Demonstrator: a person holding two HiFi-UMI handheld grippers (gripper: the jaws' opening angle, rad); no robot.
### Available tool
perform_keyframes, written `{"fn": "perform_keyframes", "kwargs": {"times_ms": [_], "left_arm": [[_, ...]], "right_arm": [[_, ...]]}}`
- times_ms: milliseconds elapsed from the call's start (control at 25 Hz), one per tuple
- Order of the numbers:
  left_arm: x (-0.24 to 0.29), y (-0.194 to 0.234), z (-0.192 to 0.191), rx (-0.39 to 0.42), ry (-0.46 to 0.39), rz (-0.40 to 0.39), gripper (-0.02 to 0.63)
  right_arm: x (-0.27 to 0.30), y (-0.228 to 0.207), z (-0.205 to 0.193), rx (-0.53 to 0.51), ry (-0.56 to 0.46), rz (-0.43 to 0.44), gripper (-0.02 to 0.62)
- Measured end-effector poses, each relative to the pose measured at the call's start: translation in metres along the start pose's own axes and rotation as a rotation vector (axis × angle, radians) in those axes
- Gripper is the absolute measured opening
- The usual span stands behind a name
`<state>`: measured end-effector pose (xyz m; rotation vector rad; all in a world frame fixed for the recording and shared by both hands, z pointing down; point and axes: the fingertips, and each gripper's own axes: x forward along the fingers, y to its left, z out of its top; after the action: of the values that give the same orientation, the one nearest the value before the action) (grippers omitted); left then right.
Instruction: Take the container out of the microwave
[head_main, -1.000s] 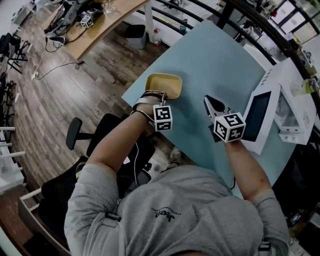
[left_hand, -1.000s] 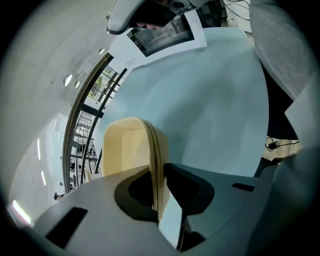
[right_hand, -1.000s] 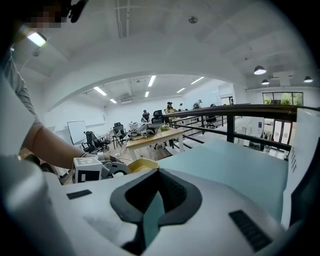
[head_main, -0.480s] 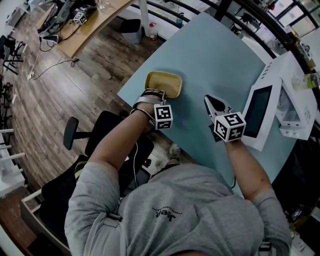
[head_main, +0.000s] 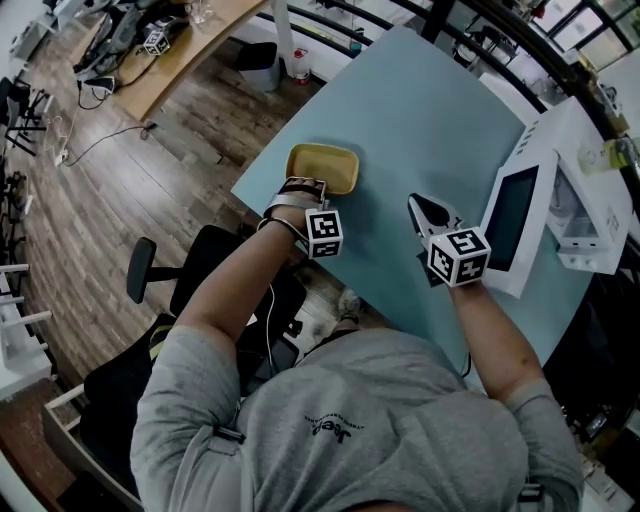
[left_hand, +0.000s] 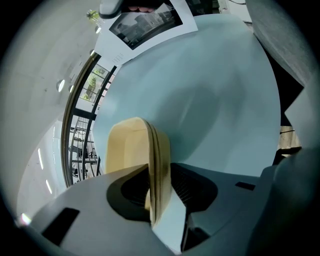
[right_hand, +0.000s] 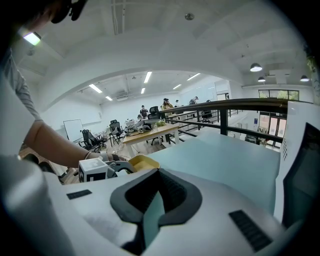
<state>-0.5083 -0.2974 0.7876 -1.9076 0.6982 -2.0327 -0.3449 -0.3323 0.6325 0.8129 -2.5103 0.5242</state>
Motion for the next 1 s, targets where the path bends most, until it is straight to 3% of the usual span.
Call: {"fn": "perform_keyframes", "kwargs": {"times_ms": [120, 440, 800, 1000], "left_arm": [[-0.004, 0.005, 0.0, -0.018, -0.007, 0.014, 0.189], [-0.04, 0.026, 0.01, -0.096, -0.052, 0.07, 0.201], [-0.139, 0.061, 0.074, -0.38, -0.278, 0.141, 0.201], [-0.203, 0.076, 0.136, -0.468, -0.413, 0.179, 0.199]], "right_arm": [[-0.005, -0.001, 0.002, 0.002, -0.007, -0.004, 0.017], [-0.025, 0.001, 0.009, 0.002, -0.047, 0.003, 0.017], [-0.106, 0.017, 0.058, -0.019, -0.196, 0.058, 0.017], [-0.173, 0.015, 0.075, -0.043, -0.263, 0.067, 0.017]]}}
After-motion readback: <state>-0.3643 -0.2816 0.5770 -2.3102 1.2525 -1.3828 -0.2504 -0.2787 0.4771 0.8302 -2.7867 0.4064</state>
